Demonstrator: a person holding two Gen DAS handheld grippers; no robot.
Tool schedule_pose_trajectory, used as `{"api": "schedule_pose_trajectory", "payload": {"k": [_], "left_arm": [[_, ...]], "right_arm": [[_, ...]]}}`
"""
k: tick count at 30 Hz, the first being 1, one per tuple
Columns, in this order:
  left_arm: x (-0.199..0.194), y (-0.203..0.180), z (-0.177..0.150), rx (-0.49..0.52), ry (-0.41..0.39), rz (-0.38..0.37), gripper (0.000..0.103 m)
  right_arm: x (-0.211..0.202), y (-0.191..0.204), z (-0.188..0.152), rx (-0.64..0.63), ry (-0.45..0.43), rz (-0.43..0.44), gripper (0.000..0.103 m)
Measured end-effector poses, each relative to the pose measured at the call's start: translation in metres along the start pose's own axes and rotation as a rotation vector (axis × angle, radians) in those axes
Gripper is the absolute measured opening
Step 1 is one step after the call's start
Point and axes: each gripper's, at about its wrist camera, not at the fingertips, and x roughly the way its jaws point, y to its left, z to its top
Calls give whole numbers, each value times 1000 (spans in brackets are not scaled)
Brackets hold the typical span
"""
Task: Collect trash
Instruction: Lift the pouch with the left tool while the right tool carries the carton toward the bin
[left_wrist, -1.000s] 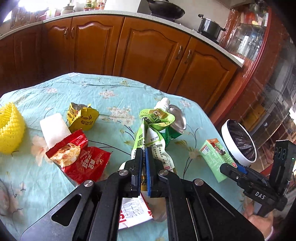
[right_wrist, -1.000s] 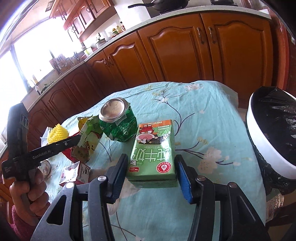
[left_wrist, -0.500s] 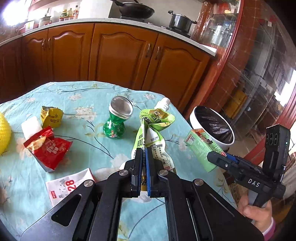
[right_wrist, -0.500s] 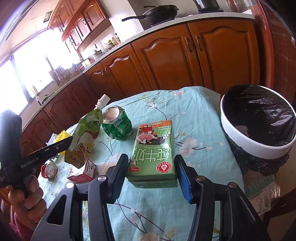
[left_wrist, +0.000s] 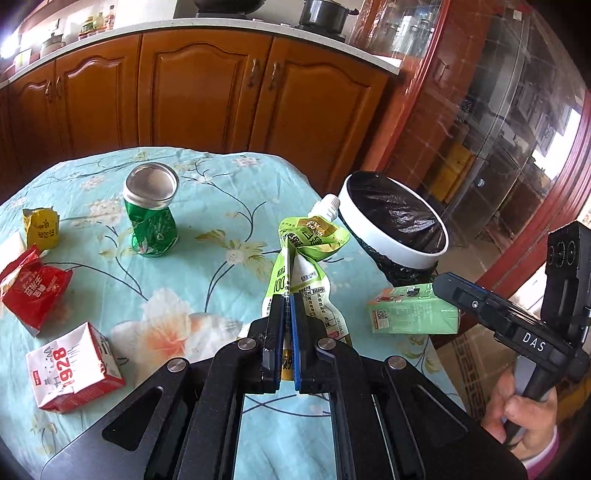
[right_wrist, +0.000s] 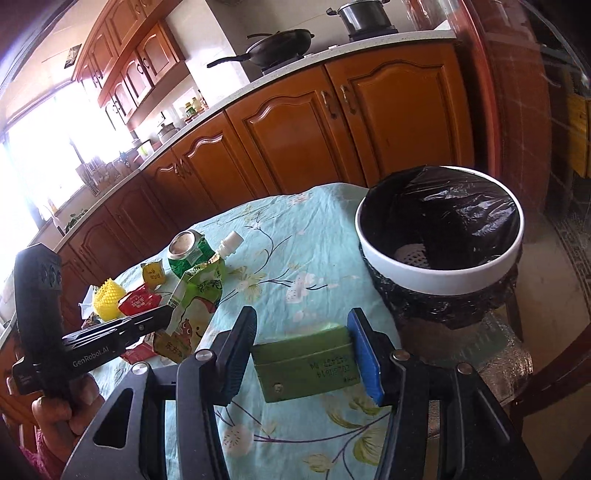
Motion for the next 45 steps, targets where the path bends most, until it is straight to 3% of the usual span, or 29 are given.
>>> {"api": "schedule_pose_trajectory", "payload": {"k": [6,12,18,29,31,45], "left_arm": [[6,-6,-1,8,17,3,3],[8,0,-1,1,29,7,3],[8,2,0,0,34,12,3],[11,1,1,7,37,13,3],[12,-1,2,12,38,15,3],[23,-44,26,89,31,-36,3]], "right_arm": [[-2,-8,-7,3,6,6,52],[4,-9,-20,-18,75,25,53],[21,-13,-32,-35,166,-31,54],[29,4,-33,-139,204,-54,56],[33,2,-35,-150,211,-72,51],[-8,-31,-2,-60,58,-86,46]]}}
